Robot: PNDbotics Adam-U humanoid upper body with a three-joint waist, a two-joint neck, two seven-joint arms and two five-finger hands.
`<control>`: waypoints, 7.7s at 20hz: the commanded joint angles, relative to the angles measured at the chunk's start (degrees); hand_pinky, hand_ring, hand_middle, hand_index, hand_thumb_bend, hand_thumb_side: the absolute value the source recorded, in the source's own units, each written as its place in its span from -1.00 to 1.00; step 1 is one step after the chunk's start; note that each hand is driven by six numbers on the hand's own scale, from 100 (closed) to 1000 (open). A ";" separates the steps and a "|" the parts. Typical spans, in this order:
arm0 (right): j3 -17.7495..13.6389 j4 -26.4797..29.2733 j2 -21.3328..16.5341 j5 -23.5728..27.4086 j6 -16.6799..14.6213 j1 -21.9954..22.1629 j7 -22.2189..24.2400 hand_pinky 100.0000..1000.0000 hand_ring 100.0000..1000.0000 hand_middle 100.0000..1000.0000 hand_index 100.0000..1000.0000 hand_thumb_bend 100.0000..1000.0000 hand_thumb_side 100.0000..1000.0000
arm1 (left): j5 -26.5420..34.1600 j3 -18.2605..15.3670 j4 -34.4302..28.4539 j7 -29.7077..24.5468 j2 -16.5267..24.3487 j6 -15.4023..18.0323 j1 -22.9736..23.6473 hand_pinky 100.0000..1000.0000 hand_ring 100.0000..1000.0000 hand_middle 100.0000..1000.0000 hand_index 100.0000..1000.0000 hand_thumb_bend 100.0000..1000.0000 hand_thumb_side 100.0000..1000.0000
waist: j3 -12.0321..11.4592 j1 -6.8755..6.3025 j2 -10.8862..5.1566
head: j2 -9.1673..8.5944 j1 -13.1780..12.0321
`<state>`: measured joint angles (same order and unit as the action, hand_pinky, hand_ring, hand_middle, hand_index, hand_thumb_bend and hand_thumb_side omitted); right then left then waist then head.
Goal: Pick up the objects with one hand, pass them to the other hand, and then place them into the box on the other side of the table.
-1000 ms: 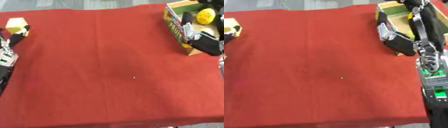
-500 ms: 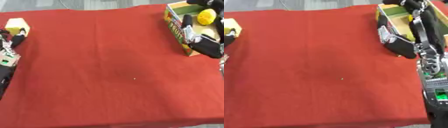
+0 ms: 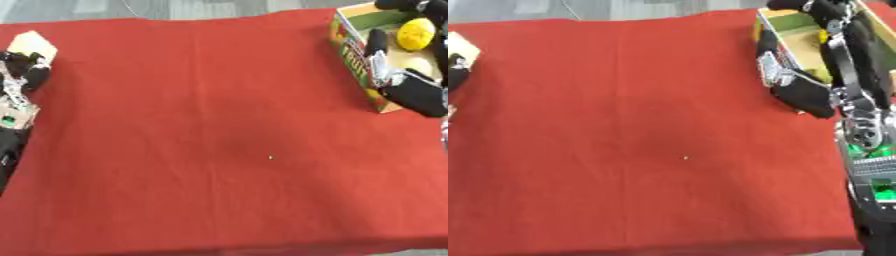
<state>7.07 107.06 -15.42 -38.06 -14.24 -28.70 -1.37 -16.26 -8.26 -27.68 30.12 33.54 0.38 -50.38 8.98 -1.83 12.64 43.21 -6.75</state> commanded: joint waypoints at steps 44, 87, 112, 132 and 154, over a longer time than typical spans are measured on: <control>-0.01 0.75 -0.71 -0.71 0.83 -0.06 -0.65 0.46 0.54 0.51 0.43 -1.00 -0.02 | -0.24 0.07 -7.58 -7.00 3.88 -13.01 6.66 0.44 0.31 0.25 0.50 0.69 0.01 | -1.05 0.23 -2.17 | 0.91 -7.13; 3.41 1.15 -1.07 0.09 -2.95 -1.51 2.49 0.48 0.51 0.48 0.45 -1.00 -0.12 | 21.89 9.79 -40.95 -34.76 9.75 9.56 12.30 0.30 -0.07 -0.20 0.04 -1.00 -0.48 | -1.88 0.06 -2.97 | 0.91 -5.97; 16.62 -3.11 1.19 -17.72 -21.78 -13.34 12.15 0.68 0.61 0.66 0.86 0.09 -0.07 | 40.79 35.49 -59.78 -64.21 5.39 -4.66 4.86 0.29 -0.08 -0.20 0.03 -1.00 -0.38 | -2.95 -0.67 -4.12 | 0.91 -2.64; 18.27 -6.04 2.85 -25.44 -16.77 -12.75 5.37 0.58 0.43 0.11 0.62 -0.30 -0.27 | 42.73 36.24 -61.85 -63.79 3.71 -7.37 4.69 0.29 -0.08 -0.20 0.03 -1.00 -0.37 | -3.11 -0.40 -4.22 | 0.91 -2.20; 10.48 -10.71 -1.31 -28.76 -5.61 -10.56 -5.23 0.48 0.28 -0.11 0.35 -0.72 -0.73 | 28.18 14.15 -58.41 -56.44 13.28 6.88 15.46 0.56 0.38 0.30 0.59 0.62 0.62 | -3.17 -0.66 -4.32 | 0.91 -1.76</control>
<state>19.43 96.43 -15.10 -66.15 -21.04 -38.56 -6.04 12.52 9.06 -86.09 -28.52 44.47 6.49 -34.39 5.89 -1.83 10.61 43.83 -8.75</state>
